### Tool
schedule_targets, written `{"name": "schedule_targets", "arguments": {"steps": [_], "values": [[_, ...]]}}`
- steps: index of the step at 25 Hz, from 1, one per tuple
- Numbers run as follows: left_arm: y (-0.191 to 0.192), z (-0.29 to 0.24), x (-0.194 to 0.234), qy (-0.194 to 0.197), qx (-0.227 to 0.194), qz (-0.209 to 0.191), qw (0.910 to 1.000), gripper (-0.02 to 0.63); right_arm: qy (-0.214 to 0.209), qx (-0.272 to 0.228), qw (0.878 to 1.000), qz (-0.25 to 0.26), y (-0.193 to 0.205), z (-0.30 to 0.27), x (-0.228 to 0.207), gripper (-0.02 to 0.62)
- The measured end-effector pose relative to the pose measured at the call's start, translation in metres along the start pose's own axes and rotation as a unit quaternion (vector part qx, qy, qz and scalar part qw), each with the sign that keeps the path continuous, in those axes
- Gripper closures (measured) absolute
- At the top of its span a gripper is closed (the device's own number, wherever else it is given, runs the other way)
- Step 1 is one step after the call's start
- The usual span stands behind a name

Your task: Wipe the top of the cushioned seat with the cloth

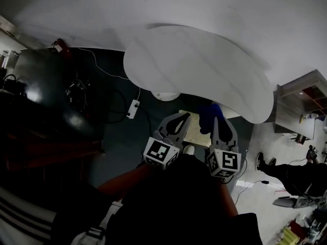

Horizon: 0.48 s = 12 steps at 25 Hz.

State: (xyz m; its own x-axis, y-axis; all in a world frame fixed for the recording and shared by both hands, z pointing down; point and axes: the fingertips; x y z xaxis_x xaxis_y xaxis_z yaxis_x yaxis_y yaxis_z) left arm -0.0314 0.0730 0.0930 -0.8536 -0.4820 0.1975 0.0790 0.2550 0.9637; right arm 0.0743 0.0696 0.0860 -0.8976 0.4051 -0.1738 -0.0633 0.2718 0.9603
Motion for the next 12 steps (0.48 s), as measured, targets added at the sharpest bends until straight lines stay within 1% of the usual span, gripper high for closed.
{"name": "schedule_targets", "arguments": {"steps": [4,7,12], "values": [[-0.028,0.003,0.01,-0.013,-0.026,-0.023,0.9993,0.589,-0.004,-0.009,1.0,0.017,-0.01,-0.007,0.016,0.523],[-0.047,-0.001,0.015,-0.025,-0.056,-0.027,0.9978,0.59,-0.005,-0.013,0.999,0.037,-0.018,-0.014,0.021,0.523],[-0.061,-0.008,0.02,-0.022,-0.068,-0.033,0.9969,0.59,-0.008,-0.016,0.998,0.056,-0.029,-0.024,0.027,0.523]]}}
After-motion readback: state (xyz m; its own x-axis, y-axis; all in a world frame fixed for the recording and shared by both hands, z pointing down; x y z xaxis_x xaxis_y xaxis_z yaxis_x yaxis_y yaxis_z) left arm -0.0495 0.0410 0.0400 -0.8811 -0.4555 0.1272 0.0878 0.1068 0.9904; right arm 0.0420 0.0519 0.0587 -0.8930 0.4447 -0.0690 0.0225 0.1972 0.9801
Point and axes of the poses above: the fingertips, and each gripper's own axes: z backward along the fingers, x to its left, y out of its underside, and after that the axes turned 11 degrees about -y, right-handed
